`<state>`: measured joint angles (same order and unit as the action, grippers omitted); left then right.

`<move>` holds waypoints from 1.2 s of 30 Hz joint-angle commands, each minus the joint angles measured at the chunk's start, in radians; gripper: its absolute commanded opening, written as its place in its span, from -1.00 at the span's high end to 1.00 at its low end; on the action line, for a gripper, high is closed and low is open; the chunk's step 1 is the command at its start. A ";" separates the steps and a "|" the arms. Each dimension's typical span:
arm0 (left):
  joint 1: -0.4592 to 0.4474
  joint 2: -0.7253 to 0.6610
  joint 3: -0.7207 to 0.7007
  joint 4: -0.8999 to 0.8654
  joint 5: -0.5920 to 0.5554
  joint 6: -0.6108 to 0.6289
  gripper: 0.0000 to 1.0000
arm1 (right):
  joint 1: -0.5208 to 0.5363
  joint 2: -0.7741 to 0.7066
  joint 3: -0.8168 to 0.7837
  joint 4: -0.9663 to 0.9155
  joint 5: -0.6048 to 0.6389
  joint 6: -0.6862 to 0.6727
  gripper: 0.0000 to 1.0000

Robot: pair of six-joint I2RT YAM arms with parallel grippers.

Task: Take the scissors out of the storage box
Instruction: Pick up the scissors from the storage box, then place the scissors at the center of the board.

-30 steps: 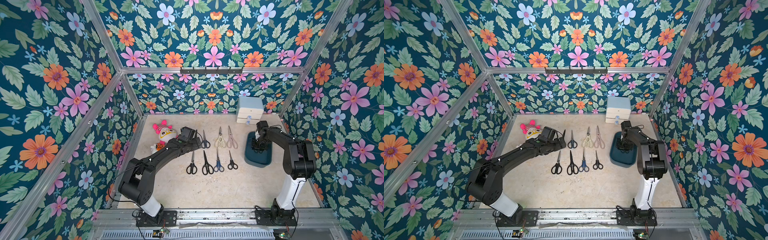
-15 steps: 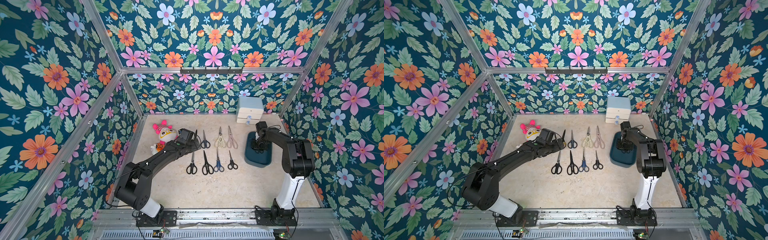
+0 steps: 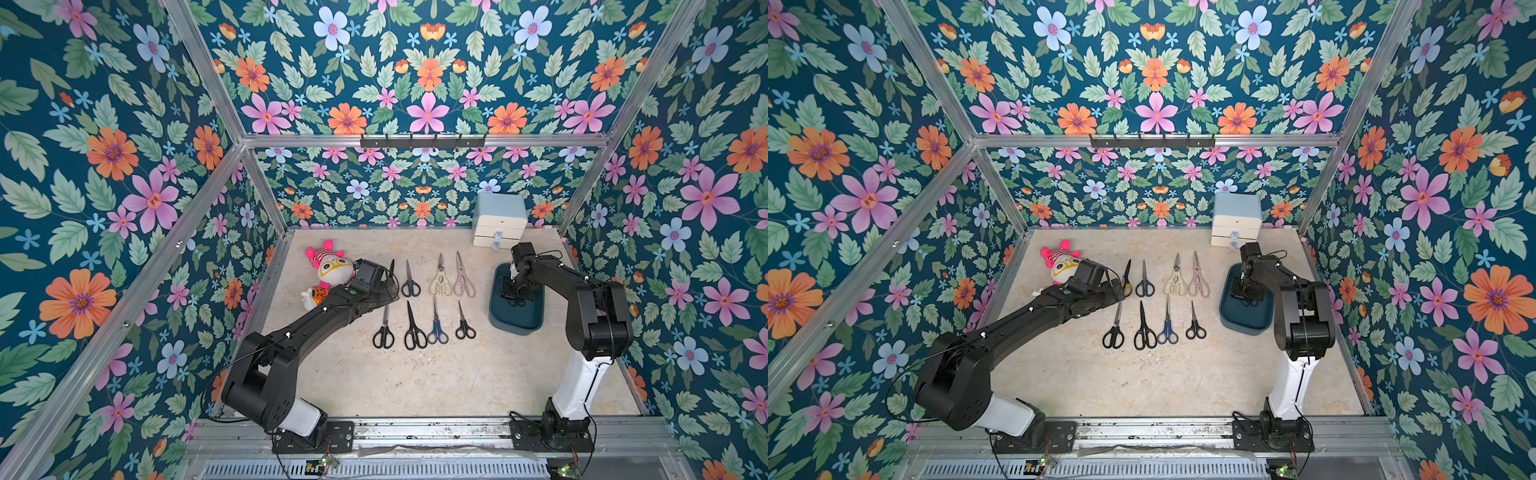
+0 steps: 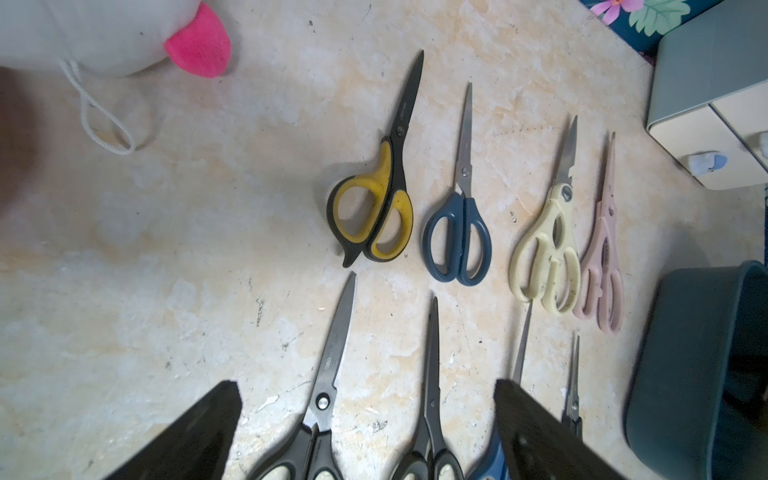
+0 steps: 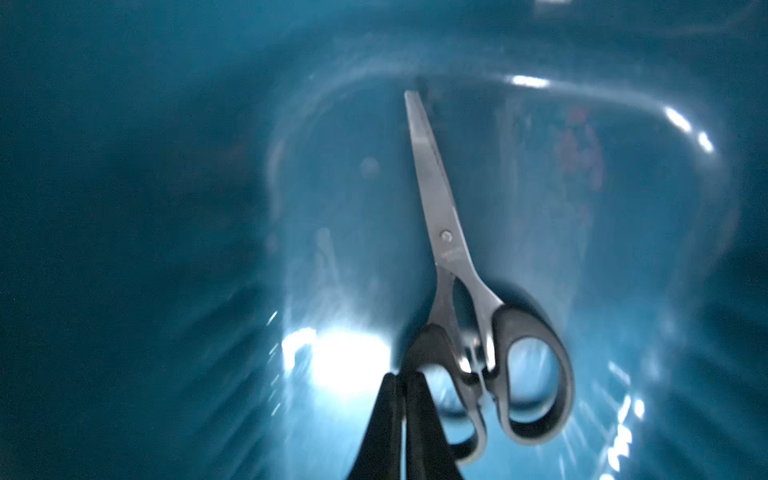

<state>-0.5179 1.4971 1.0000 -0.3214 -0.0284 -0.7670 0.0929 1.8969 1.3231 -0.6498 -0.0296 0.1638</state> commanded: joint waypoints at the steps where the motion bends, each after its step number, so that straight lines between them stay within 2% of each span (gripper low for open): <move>1: 0.001 0.011 0.014 0.008 -0.024 -0.016 -0.99 | -0.001 -0.064 -0.009 -0.027 -0.025 0.047 1.00; 8: 0.001 0.041 0.016 0.051 -0.039 -0.088 -0.99 | 0.000 -0.150 -0.070 -0.013 -0.048 0.114 1.00; 14: 0.001 0.037 0.025 0.018 -0.085 -0.142 -0.99 | 0.002 -0.231 -0.127 0.009 -0.073 0.152 1.00; 17: -0.001 0.015 0.011 0.011 -0.104 -0.171 -0.99 | 0.009 -0.330 -0.157 0.013 -0.060 0.152 1.00; 22: 0.001 0.002 0.010 0.002 -0.131 -0.122 -0.99 | 0.029 -0.439 -0.210 0.018 -0.104 0.166 1.00; 27: 0.001 0.029 0.050 -0.036 -0.113 0.005 -0.99 | 0.165 -0.516 -0.250 0.004 -0.072 0.250 1.00; 31: 0.004 0.035 0.059 -0.032 -0.071 0.103 -0.99 | 0.367 -0.565 -0.271 -0.013 -0.012 0.395 1.00; 36: 0.021 -0.004 0.001 0.015 -0.045 0.176 -0.99 | 0.621 -0.622 -0.379 -0.003 0.038 0.625 1.00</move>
<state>-0.5060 1.5101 1.0233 -0.3279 -0.0940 -0.6693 0.6289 1.2961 0.9863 -0.6338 -0.0456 0.6006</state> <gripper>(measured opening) 0.994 0.076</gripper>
